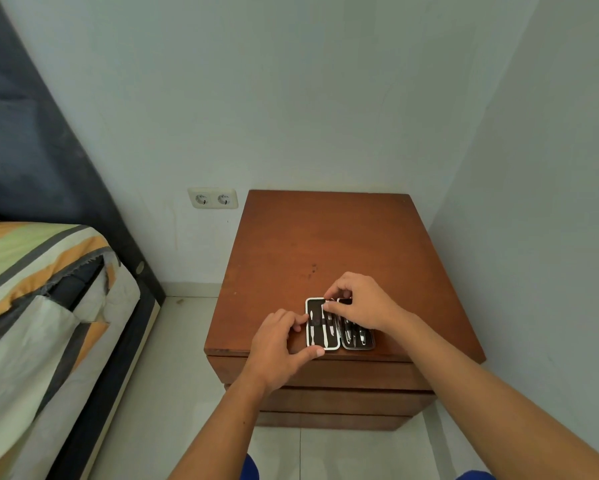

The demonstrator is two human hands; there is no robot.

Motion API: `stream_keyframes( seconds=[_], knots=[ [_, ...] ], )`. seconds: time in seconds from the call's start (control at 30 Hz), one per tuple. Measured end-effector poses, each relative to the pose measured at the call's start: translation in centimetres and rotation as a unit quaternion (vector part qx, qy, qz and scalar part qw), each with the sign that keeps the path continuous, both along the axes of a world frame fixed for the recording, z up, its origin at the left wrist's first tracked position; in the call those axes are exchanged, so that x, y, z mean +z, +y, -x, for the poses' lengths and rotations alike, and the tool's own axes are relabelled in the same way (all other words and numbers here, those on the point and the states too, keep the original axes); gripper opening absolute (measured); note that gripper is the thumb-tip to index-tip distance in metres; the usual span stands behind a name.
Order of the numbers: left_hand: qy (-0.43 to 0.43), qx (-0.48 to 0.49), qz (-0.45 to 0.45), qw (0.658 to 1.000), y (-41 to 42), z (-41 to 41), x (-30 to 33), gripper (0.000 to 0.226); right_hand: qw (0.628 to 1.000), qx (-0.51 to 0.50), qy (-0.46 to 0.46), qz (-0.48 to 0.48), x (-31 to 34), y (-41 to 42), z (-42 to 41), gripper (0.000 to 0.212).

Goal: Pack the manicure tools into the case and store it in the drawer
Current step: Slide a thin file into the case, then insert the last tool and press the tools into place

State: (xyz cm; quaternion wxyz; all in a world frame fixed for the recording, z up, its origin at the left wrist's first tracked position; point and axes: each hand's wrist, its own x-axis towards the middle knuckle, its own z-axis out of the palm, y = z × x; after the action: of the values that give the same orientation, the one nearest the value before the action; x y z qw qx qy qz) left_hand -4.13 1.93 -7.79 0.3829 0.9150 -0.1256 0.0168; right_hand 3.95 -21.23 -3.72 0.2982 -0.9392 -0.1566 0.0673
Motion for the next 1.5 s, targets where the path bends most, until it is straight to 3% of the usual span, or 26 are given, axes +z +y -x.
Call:
stream_keyframes(
  seconds=[0.13, 0.43, 0.5, 0.6, 0.7, 0.87, 1.03, 1.27, 1.37, 1.5],
  knots=[
    [0.000, 0.001, 0.002, 1.000, 0.1, 0.0, 0.0, 0.059, 0.996, 0.059, 0.003, 0.063, -0.1, -0.8, 1.8, 0.047],
    [-0.010, 0.002, 0.010, 1.000, 0.0, 0.1, 0.1, 0.056, 0.994, 0.064, -0.026, 0.086, -0.2, -1.1, 3.5, 0.057],
    [-0.012, 0.002, 0.012, 1.000, 0.0, 0.1, 0.3, 0.055, 0.998, 0.027, -0.031, 0.049, -0.2, -1.8, 3.6, 0.051],
    [-0.010, 0.001, 0.014, 1.000, 0.0, 0.2, 0.4, 0.055, 0.994, -0.086, -0.062, -0.041, 0.2, -4.1, 3.1, 0.022],
    [-0.007, 0.001, 0.012, 1.000, 0.0, 0.2, 0.4, 0.054, 0.986, -0.153, -0.052, -0.049, 0.3, -6.6, 2.4, 0.012],
    [-0.003, 0.003, 0.015, 1.000, 0.0, 0.3, 0.4, 0.053, 0.993, -0.113, -0.020, -0.032, -0.1, -7.6, 1.5, 0.013],
    [-0.002, 0.005, 0.016, 1.000, -0.1, 0.3, 0.4, 0.051, 0.995, -0.077, -0.054, 0.015, -0.7, -6.6, 0.4, 0.002],
    [-0.005, 0.004, 0.012, 1.000, -0.1, 0.3, 0.3, 0.052, 0.992, -0.019, -0.100, 0.071, -1.6, -6.6, 0.6, 0.008],
    [-0.002, 0.004, 0.012, 1.000, -0.1, 0.3, 0.3, 0.052, 0.995, -0.063, -0.071, 0.022, -1.4, -6.7, 0.5, 0.007],
    [-0.003, 0.005, 0.009, 1.000, 0.0, 0.2, 0.3, 0.050, 0.979, -0.167, -0.002, -0.117, -0.5, -7.2, 0.4, 0.005]
  ],
)
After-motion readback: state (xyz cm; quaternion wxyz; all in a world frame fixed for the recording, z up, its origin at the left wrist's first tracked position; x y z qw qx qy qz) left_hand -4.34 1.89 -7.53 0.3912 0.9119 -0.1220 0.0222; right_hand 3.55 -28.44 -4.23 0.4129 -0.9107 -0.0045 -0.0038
